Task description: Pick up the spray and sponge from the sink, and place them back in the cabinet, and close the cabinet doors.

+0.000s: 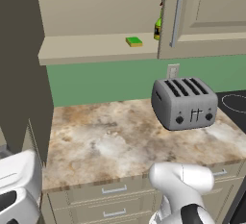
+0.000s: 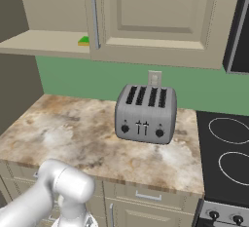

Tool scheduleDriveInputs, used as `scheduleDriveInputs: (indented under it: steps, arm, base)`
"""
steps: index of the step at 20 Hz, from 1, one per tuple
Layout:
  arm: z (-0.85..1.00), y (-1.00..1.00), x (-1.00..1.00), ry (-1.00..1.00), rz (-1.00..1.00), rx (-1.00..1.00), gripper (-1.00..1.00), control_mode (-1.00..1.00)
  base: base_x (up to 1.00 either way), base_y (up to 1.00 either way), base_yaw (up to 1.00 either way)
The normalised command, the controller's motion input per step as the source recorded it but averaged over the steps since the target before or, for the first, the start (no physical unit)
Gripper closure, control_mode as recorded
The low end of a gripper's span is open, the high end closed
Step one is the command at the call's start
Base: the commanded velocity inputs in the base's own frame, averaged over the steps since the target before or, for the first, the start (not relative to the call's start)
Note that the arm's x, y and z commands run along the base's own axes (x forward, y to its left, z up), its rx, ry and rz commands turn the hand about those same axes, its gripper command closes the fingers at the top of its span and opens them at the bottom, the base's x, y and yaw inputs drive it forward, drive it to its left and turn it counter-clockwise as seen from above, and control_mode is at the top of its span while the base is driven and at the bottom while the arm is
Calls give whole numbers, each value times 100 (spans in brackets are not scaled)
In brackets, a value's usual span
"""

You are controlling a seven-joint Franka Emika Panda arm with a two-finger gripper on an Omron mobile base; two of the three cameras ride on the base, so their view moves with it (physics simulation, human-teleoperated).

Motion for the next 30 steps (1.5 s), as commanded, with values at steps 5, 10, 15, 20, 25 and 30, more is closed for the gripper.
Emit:
scheduleDriveInputs:
  steps: [5, 10, 15, 20, 25, 30]
  arm:
    - [0, 5, 0, 0, -9, 0, -100, -100]
    - [0, 0, 0, 0, -8, 0, -100, -100]
    - [0, 0, 0, 0, -7, 0, -100, -100]
    - [0, 0, 4, 0, -7, 0, -100, -100]
    - [0, 0, 11, 0, -7, 0, -100, -100]
    - [0, 0, 15, 0, -8, 0, -100, -100]
  base:
    - [0, 0, 0]
    - [0, 0, 0]
    - [0, 0, 0]
    - [0, 0, 0]
    - [0, 0, 0]
    - [0, 0, 0]
